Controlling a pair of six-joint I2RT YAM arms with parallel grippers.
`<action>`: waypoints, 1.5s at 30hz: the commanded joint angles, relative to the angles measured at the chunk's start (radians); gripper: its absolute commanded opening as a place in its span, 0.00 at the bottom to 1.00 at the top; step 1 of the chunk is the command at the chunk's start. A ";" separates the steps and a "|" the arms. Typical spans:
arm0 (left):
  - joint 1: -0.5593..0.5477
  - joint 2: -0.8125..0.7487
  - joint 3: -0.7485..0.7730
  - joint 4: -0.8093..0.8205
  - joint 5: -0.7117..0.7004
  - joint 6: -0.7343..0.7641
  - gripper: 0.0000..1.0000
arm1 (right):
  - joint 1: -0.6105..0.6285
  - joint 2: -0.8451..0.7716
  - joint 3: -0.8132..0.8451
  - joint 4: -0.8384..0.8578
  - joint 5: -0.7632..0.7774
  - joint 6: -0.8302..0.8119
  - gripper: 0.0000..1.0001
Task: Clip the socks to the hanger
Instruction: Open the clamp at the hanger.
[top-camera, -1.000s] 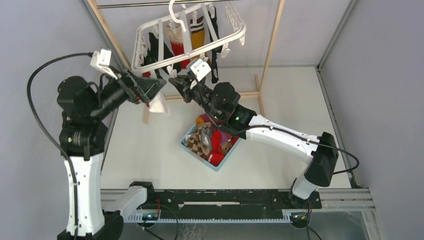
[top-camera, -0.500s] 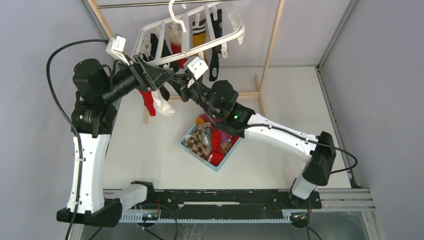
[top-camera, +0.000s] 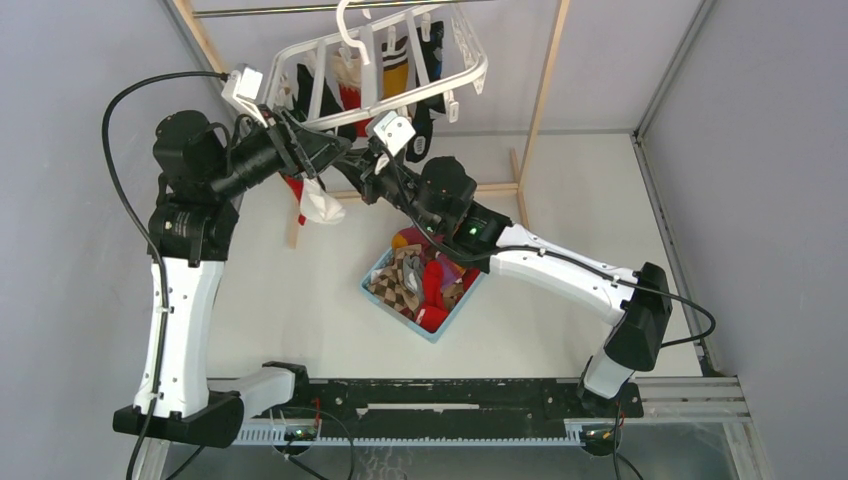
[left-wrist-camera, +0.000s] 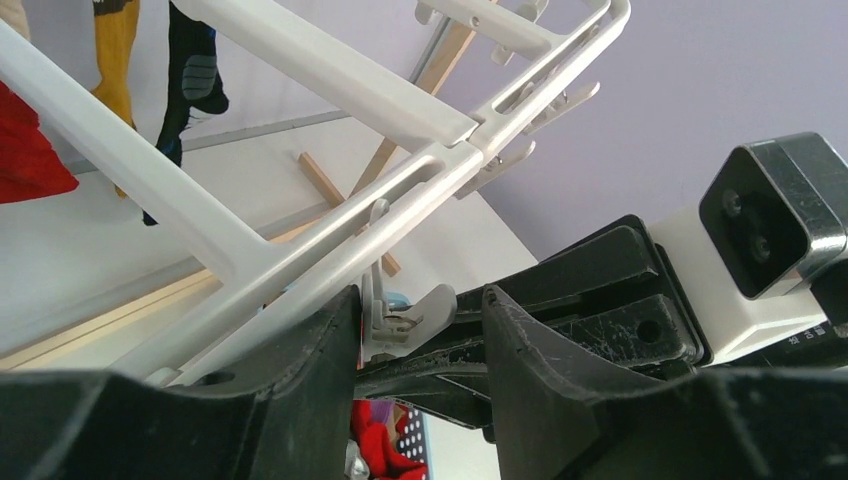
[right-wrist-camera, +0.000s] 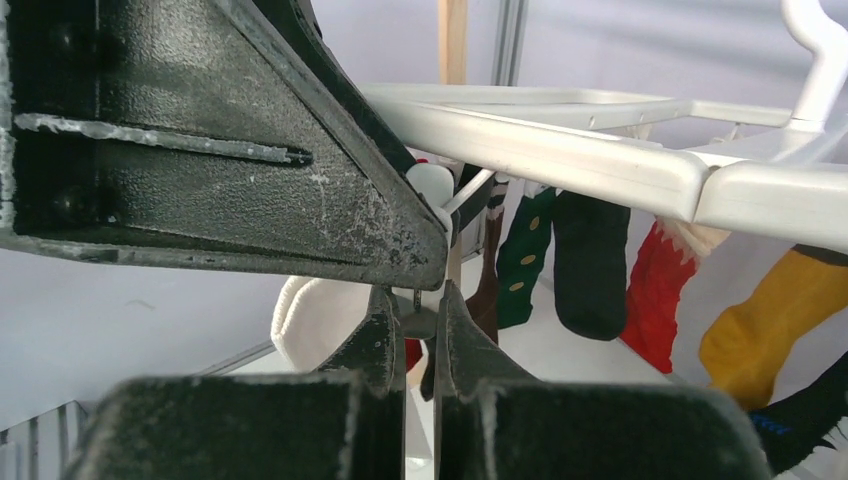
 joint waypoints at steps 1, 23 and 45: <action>-0.004 -0.023 0.010 0.045 0.014 0.073 0.51 | 0.011 -0.012 0.042 -0.044 -0.080 0.034 0.00; -0.016 -0.030 -0.002 0.031 -0.118 0.217 0.42 | 0.015 0.005 0.127 -0.191 -0.129 0.024 0.00; -0.015 -0.023 0.015 0.003 -0.130 0.066 0.00 | -0.030 -0.326 -0.287 -0.065 0.026 0.068 0.99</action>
